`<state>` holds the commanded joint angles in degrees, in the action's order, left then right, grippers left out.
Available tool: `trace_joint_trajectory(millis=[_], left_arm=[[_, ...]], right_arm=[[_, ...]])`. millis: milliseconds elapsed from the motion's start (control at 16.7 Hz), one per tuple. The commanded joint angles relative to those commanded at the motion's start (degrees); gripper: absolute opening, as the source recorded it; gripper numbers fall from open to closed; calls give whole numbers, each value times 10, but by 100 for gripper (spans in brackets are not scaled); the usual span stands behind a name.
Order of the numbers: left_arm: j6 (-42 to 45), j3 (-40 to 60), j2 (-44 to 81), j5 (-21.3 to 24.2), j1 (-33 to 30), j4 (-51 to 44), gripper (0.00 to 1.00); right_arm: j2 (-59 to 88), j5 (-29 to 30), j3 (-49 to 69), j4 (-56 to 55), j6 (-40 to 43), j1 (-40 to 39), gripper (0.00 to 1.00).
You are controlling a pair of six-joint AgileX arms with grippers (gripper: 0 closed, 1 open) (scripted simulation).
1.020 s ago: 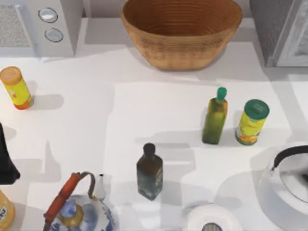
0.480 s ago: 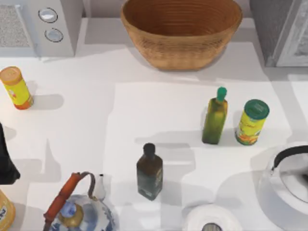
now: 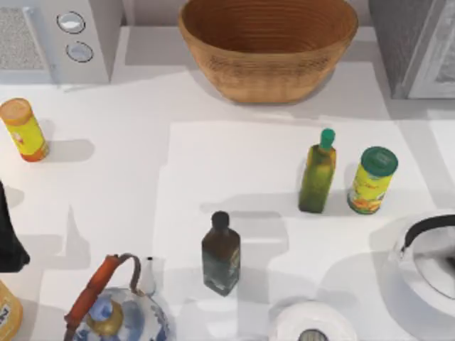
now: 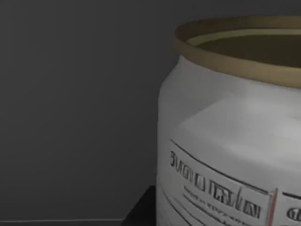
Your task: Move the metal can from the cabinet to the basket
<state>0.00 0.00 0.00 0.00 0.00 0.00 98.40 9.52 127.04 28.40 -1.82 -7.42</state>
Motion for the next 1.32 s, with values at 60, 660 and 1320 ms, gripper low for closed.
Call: trace_joint_trajectory(millis=[60, 660, 1320], left_arm=[[0, 0, 0, 0, 0, 0, 100], [0, 0, 0, 0, 0, 0, 100], [0, 0, 0, 0, 0, 0, 100]], right_arm=[[-25, 6, -8, 17, -1, -6, 0], [-187, 39, -61, 125, 9, -48, 0], [-300, 20, -231, 65, 8, -30, 0]])
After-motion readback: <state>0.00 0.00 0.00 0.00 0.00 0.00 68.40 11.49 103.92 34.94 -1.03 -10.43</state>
